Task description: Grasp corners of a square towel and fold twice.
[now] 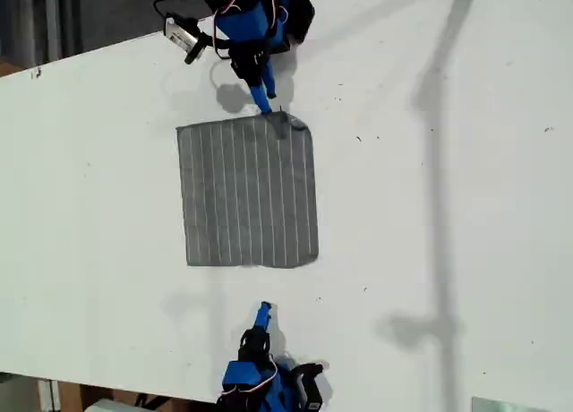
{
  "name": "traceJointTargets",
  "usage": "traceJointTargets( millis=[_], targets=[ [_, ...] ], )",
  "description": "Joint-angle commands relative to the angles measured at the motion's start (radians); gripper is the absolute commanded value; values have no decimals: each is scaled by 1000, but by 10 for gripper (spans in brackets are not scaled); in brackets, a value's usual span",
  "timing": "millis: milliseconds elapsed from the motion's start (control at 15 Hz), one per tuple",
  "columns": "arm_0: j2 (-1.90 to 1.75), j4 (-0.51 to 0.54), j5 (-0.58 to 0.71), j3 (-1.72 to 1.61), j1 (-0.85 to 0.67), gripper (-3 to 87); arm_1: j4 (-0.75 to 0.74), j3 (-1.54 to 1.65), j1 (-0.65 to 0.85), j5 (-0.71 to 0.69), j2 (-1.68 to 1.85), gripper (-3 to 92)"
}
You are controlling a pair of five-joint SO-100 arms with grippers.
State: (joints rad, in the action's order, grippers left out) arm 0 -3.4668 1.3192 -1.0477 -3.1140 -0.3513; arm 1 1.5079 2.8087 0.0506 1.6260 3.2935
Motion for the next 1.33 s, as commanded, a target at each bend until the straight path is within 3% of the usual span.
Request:
traceJointTargets(
  millis=[0, 1000, 1133, 1267],
  targets=[
    [-6, -12, 5, -3, 11, 141, -3, -5, -8, -12, 0, 204],
    [-6, -12, 5, -3, 11, 141, -3, -5, -12, -18, 0, 198],
    [-6, -32, -35, -6, -67, 141, -3, -3, -9, -20, 0, 194],
    [-5, -18, 28, -6, -187, 140, -3, -3, -12, -21, 0, 192]
  ],
)
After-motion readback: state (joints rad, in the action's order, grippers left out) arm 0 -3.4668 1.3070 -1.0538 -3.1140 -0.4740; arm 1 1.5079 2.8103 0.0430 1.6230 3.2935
